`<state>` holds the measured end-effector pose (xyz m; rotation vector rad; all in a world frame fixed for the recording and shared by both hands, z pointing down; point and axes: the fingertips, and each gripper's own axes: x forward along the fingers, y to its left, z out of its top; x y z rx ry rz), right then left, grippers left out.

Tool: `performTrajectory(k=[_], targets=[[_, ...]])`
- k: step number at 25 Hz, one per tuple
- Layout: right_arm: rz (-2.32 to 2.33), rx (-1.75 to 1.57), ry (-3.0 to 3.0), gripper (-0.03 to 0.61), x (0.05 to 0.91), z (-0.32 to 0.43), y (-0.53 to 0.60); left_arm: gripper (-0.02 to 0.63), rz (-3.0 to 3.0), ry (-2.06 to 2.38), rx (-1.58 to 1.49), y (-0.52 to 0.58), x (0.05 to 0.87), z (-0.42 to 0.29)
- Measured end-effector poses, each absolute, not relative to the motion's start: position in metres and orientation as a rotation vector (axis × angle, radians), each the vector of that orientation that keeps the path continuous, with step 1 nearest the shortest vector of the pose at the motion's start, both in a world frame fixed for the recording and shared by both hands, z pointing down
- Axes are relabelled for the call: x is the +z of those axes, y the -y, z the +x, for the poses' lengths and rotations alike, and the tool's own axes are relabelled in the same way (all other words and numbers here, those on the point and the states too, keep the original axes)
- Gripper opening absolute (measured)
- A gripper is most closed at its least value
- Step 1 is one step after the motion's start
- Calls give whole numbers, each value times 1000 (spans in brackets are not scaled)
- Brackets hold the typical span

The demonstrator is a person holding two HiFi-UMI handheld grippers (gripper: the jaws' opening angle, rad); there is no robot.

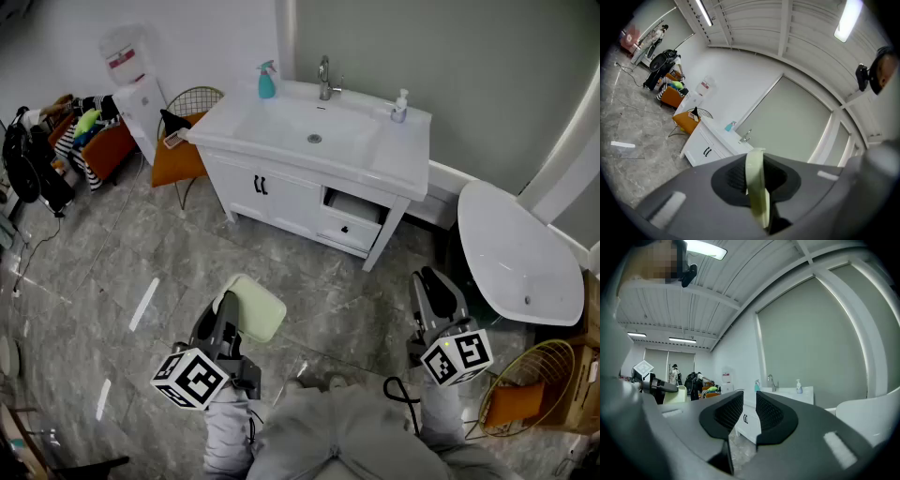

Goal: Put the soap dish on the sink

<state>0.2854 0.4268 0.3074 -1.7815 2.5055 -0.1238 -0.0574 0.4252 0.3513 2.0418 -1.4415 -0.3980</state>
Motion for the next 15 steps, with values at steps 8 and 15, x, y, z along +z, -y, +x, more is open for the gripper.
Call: performTrajectory(k=[8, 15], targets=[[-1742, -71, -2562, 151, 307, 271, -423, 89, 2035, 1452, -401, -424, 350, -62], [-1743, -79, -2582, 178, 309, 265, -419, 89, 2023, 1464, -399, -424, 349, -68]])
